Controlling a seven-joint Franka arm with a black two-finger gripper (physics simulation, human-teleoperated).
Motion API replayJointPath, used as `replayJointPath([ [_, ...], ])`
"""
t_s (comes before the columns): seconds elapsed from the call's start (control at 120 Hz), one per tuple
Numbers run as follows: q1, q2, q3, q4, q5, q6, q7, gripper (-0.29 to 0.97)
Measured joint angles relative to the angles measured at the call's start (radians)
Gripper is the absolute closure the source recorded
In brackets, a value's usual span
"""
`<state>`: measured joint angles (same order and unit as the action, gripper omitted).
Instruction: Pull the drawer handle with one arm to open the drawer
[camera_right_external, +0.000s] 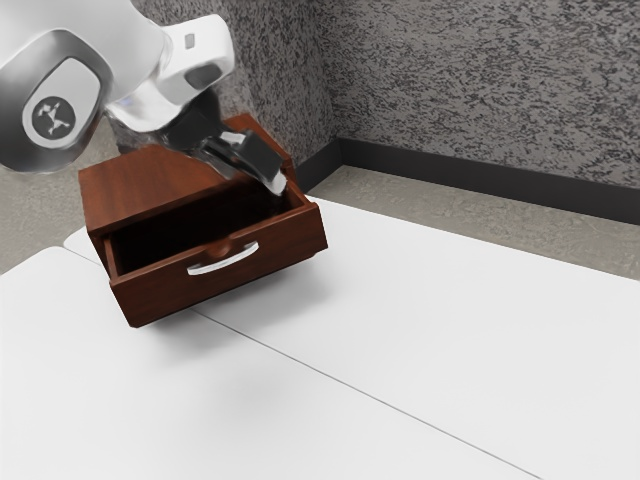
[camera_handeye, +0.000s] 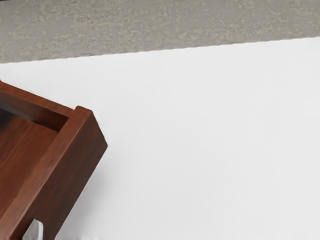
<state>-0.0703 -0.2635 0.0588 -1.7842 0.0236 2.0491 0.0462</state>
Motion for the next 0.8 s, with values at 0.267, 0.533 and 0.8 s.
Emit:
replayJointPath([
  [0.267, -0.037, -0.016, 0.064, 0.108, -0.008, -0.439, -0.545, 0.02],
  [0.533, -0.011, -0.025, 0.064, 0.042, -0.006, -0.514, -0.947, 0.01],
  [0.8, -0.008, -0.025, 0.067, -0.016, 0.003, -0.499, -1.204, 0.0],
])
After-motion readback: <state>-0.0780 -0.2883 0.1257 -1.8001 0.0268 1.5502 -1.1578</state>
